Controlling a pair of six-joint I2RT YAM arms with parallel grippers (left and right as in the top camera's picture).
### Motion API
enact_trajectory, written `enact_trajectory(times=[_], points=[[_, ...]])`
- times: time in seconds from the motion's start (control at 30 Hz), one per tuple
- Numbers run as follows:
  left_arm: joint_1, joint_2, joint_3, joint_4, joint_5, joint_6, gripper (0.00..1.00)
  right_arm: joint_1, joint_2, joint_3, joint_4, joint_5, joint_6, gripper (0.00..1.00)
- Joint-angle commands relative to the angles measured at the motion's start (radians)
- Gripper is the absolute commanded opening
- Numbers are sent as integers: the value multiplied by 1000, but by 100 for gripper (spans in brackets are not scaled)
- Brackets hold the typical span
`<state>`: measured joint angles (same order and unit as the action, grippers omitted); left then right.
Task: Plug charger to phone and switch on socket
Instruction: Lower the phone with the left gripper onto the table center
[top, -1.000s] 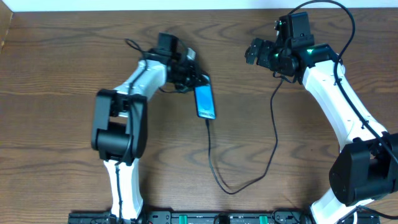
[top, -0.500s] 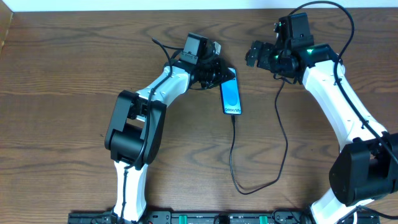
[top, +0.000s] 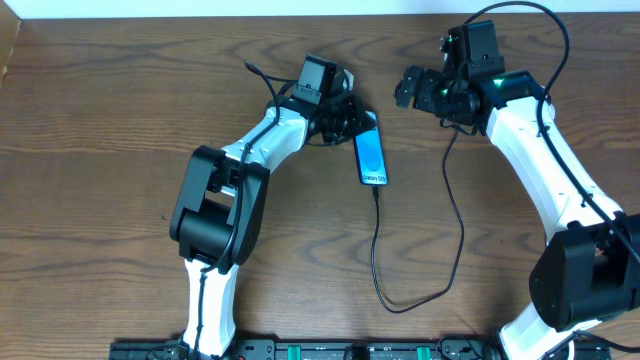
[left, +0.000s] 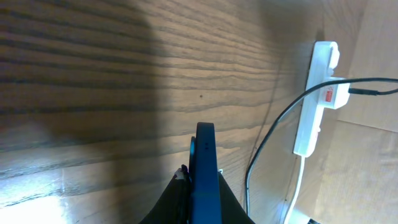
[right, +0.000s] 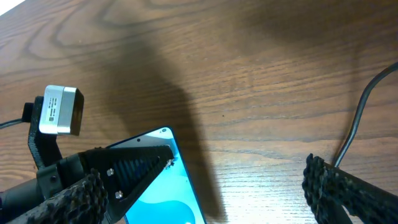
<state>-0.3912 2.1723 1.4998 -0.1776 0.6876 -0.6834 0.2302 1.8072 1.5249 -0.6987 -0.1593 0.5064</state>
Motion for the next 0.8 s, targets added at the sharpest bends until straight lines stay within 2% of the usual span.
enact_trajectory(times=[0.0, 0.77], points=[[-6, -2, 7, -46, -53, 17, 9, 1, -8, 3, -2, 12, -18, 99], [-44, -1, 7, -92, -128, 24, 9, 1, -8, 3, -10, 11, -18, 98]])
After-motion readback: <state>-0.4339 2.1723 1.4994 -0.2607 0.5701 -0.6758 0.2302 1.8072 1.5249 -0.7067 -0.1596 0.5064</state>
